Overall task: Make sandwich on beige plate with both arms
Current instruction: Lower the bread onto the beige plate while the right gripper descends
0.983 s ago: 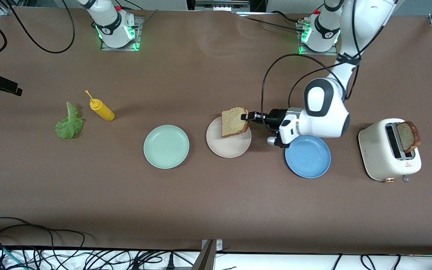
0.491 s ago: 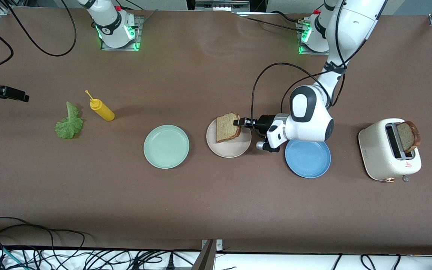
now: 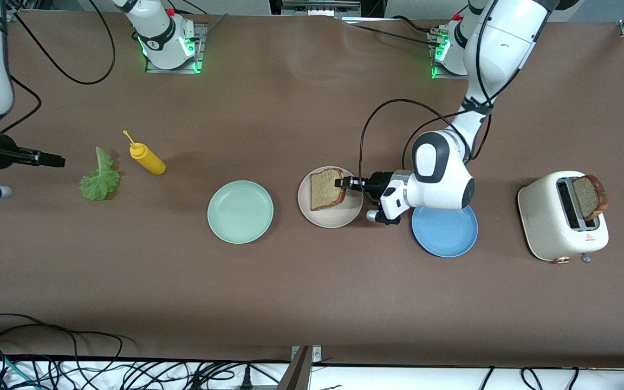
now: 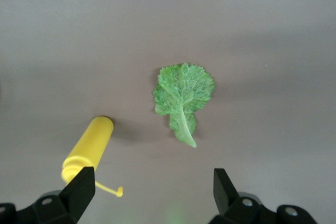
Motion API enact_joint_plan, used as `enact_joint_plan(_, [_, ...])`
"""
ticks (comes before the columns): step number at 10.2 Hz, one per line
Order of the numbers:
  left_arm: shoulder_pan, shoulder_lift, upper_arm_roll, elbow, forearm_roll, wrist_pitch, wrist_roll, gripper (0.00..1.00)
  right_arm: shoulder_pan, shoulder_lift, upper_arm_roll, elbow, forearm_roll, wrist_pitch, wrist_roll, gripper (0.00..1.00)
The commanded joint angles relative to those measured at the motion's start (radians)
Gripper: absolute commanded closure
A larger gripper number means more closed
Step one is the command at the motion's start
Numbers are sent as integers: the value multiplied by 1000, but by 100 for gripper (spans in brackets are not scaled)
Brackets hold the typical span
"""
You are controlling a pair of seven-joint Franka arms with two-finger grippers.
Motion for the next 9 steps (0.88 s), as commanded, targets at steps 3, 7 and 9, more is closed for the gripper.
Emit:
enact_joint_plan(3, [-16,39,9,37,-41,8,31,100,-14,7,-21,-215,-75,148,-39,0])
enact_joint_plan(7, [-5,62,18,36,-32,7,43,80,-16,139,-59,-236,-76,243,-97,0])
enact_joint_plan(9, [8,65,38,28,-33,7,77,0,-16,179,-59,-235,-76,289,-105,0])
